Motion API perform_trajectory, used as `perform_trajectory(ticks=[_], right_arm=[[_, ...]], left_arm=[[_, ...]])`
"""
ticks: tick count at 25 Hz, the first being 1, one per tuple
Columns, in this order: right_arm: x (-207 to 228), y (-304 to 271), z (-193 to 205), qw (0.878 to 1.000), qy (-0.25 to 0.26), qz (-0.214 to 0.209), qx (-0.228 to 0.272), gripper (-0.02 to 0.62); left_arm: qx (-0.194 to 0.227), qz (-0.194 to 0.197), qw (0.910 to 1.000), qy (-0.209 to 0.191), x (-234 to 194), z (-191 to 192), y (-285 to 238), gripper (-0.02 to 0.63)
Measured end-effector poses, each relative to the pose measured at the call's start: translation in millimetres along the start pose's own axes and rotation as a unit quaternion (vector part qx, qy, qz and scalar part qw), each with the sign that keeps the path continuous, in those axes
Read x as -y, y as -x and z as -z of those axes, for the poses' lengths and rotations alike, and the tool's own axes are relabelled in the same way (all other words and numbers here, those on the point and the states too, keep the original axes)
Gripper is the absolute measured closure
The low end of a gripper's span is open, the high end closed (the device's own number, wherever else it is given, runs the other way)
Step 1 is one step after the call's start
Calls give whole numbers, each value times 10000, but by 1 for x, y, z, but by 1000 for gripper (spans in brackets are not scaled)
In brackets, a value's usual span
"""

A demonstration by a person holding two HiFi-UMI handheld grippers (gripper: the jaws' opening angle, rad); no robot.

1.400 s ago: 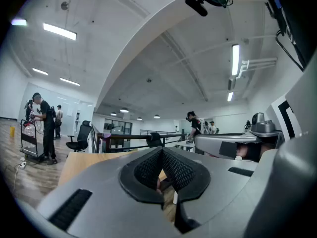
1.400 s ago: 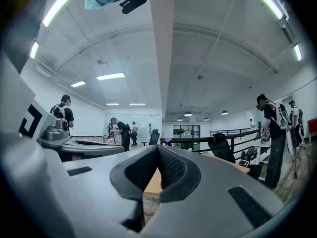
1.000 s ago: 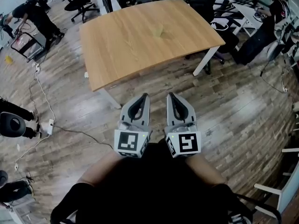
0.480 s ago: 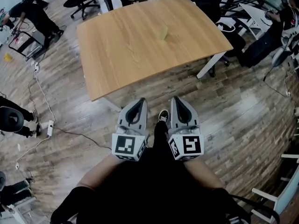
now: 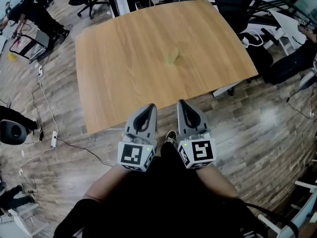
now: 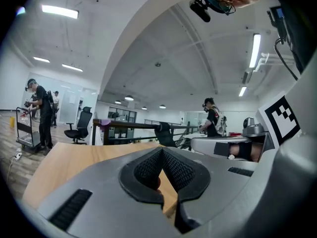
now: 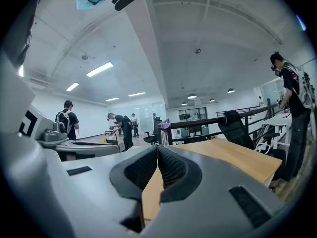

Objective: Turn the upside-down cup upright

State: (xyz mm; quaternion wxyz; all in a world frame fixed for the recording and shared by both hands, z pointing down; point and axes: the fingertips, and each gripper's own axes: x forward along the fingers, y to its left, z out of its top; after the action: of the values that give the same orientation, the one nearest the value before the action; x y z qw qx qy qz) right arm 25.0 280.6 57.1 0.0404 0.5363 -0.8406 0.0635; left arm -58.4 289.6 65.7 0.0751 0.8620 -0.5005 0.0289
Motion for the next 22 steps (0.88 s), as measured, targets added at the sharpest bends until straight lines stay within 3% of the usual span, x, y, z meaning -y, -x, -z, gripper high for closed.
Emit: perform_trajectory(ticks=[6,11,17,22], right_arm=[[42,-75,7,9992,72,-307,-258,581],[70,-128,31,9980,143,-290,-548,581],[96,-183,62,9956,149,-59,-927,581],[113,-232,99,9927,13,-3,-1209,580]], left_arm=[[-78,-252,9997,-9,-32,-3,-74,598],[-205,-323,9993,-12,-67,9,-125,598],[-392,-183,9991,22,-104,35,-187,598],[-717,28,9974,-78,-133,78,-239,598]])
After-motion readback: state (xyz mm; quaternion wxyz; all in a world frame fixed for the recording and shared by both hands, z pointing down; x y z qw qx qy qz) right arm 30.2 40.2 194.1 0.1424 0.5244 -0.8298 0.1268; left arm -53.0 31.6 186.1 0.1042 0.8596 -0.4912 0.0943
